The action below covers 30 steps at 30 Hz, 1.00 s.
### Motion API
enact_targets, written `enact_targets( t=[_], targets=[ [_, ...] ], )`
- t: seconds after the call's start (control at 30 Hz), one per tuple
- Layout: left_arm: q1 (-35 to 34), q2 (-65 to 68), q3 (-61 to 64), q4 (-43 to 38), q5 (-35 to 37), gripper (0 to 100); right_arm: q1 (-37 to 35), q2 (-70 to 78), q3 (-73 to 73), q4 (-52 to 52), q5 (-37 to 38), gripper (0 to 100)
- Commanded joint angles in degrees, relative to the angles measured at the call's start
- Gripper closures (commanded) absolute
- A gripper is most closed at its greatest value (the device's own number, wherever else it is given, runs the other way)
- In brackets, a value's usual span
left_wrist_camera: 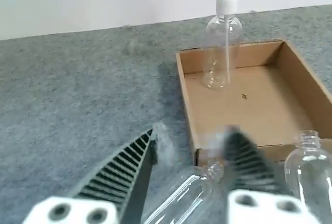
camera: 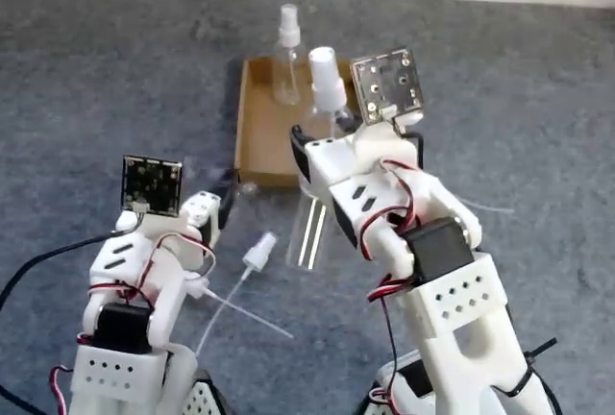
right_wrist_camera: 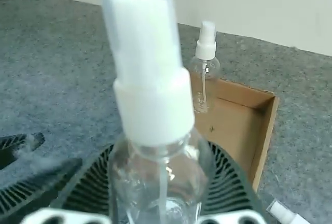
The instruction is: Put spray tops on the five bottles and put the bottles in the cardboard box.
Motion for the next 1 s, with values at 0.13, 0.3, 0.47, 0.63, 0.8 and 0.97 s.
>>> enact_targets(
  t=[0.13,0.3,0.47,0.63,0.8,0.97],
  targets=[
    [-1.01,-0.75,-0.48,-1.49,0.35,78,0.4,-1.89,-0.92,-0.04,0.62,99.5],
    [-0.92,-0.75,-0.84,-1.23,0.26,84,0.48,-2.15,-0.92,-0.04,0.7,99.5],
    [-0.92,-0.75,-0.4,-1.05,0.35,87,0.66,-1.54,-0.04,-6.9,0.7,99.5],
    [-0.57,-0.75,-0.4,1.05,0.35,87,0.66,1.45,1.89,-15.96,0.7,99.5],
    [-1.01,-0.66,1.27,0.62,0.35,82,3.65,13.67,1.1,-24.31,0.7,99.5],
    [-1.1,-0.66,4.53,0.62,0.26,81,11.03,25.45,-4.7,-32.66,0.79,99.5]
  ],
)
